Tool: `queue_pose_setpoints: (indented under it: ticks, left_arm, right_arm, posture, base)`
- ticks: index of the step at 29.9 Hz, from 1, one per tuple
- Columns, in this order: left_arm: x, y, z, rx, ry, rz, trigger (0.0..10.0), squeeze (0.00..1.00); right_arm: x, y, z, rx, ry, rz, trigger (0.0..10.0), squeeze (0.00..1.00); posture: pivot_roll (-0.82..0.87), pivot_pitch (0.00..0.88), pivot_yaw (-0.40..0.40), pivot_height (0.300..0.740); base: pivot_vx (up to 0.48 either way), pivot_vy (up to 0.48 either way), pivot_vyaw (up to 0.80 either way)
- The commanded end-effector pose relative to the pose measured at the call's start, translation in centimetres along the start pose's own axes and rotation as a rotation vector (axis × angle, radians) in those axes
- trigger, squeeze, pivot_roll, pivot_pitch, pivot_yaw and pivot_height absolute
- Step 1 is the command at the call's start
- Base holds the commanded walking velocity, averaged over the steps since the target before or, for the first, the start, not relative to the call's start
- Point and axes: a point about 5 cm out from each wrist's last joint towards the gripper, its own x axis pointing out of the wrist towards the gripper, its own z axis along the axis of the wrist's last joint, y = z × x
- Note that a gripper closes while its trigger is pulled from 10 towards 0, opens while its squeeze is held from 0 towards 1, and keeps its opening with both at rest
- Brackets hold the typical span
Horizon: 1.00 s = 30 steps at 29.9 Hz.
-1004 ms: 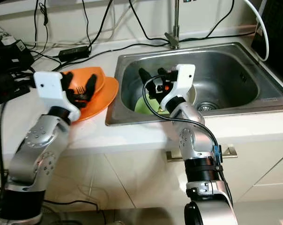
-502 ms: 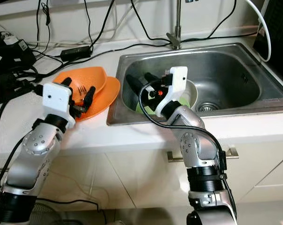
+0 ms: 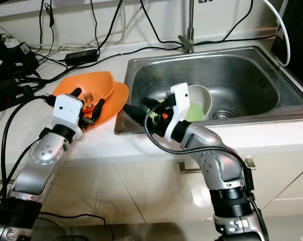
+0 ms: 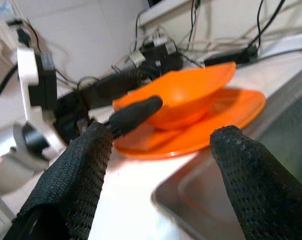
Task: Kitchen organization
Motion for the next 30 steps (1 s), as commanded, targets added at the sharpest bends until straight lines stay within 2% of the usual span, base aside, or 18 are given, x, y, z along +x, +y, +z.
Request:
queue_pose_setpoints:
  ticks: [1, 4, 5, 30]
  left_arm:
    - [0.15, 0.44, -0.15, 0.016, -0.005, -0.008, 10.0, 0.00]
    - [0.33, 0.41, -0.13, 0.011, -0.014, -0.014, 10.0, 0.00]
    - [0.47, 0.32, -0.21, 0.002, -0.018, -0.030, 0.0, 0.00]
    - [0.70, 0.09, -1.11, 0.000, -0.030, -0.079, 0.0, 0.00]
  right_arm:
    - [0.07, 0.58, 0.00, -0.014, 0.023, 0.027, 10.0, 0.00]
    - [-0.03, 0.41, -0.10, -0.028, 0.034, 0.013, 10.0, 0.00]
    - [-0.08, 0.33, -0.12, -0.028, 0.036, 0.007, 10.0, 0.00]
    - [-0.14, 0.38, -0.09, -0.037, 0.039, 0.000, 10.0, 0.00]
  posture:
    - [-0.03, 0.013, 0.154, 0.740]
    - [-0.03, 0.012, 0.155, 0.740]
    - [-0.04, 0.013, 0.157, 0.740]
    - [-0.04, 0.017, 0.161, 0.740]
  base:
    - [0.000, 0.000, 0.00]
    - [0.000, 0.000, 0.00]
    - [0.000, 0.000, 0.00]
    - [0.000, 0.000, 0.00]
